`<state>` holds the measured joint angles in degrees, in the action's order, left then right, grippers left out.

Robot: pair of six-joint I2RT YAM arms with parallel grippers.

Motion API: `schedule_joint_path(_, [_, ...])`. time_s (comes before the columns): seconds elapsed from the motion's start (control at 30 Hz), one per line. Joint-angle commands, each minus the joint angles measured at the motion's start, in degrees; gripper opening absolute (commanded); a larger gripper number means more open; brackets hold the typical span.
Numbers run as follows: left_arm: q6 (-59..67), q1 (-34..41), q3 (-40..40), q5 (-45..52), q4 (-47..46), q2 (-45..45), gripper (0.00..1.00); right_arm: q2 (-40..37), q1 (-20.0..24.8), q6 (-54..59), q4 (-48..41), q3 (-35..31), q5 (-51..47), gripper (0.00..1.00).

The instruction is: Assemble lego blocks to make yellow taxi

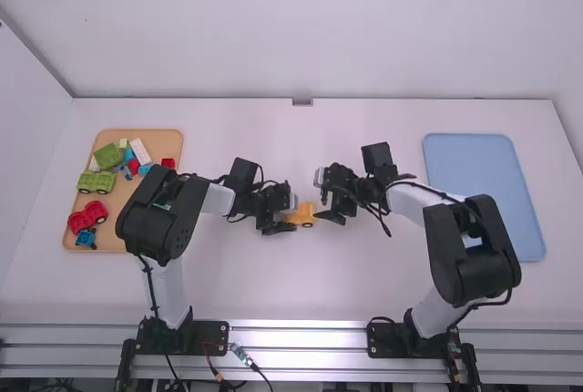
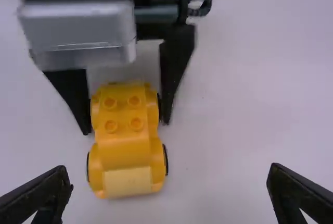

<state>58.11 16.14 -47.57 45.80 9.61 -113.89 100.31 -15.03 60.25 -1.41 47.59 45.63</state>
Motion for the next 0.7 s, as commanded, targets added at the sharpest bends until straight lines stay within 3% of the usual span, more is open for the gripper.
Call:
schedule_joint_path(0.0, [-3.7, 0.1, 1.1, -7.1, -0.8, -0.4, 0.99, -0.2, 0.1, -3.7, 1.5, -2.1, 1.6, 0.99])
schedule_joint_path(0.23, [-4.7, 0.4, 1.1, -9.0, -2.6, 4.5, 0.99, -0.2, -2.3, -5.2, 2.6, -3.1, 0.1, 0.99])
schedule_joint_path(0.47, [-3.6, 0.0, 1.1, -16.1, -13.9, 20.3, 0.99, -0.1, -4.5, -6.1, 3.1, -3.6, -1.8, 0.99])
schedule_joint_path(0.67, [0.3, -1.6, 1.1, -16.8, -23.0, 32.3, 0.99, -0.1, -4.5, -8.2, 15.2, -10.1, 0.8, 0.99])
